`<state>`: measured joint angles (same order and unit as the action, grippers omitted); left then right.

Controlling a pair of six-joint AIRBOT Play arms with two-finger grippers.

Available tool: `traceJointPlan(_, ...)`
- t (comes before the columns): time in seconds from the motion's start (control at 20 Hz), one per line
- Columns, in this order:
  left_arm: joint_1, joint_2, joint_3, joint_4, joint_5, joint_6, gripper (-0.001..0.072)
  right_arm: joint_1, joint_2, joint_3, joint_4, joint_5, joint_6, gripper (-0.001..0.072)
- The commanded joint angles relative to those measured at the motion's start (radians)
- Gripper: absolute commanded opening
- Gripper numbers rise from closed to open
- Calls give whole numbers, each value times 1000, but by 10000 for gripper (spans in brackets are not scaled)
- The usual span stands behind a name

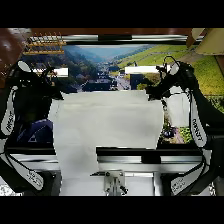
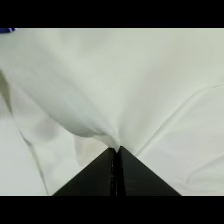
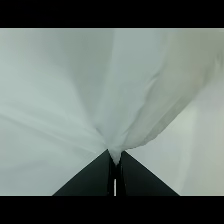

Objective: Fold the shirts.

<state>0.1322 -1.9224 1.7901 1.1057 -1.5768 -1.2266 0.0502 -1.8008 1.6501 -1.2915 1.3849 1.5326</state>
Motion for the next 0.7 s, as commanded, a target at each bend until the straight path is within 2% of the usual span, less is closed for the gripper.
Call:
traceJointPlan(0.0, -2, -2, -56, 6, -38, -8, 26, 10, -16, -12, -17, 72, 35, 62)
traceJointPlan(0.4, 17, -1, -87, 29, -32, -5, 26, 10, -25, -51, -80, 81, 48, 62)
traceJointPlan(0.65, 24, -2, -86, 107, -1, -1, 26, 10, -29, -52, -75, 92, 78, 63)
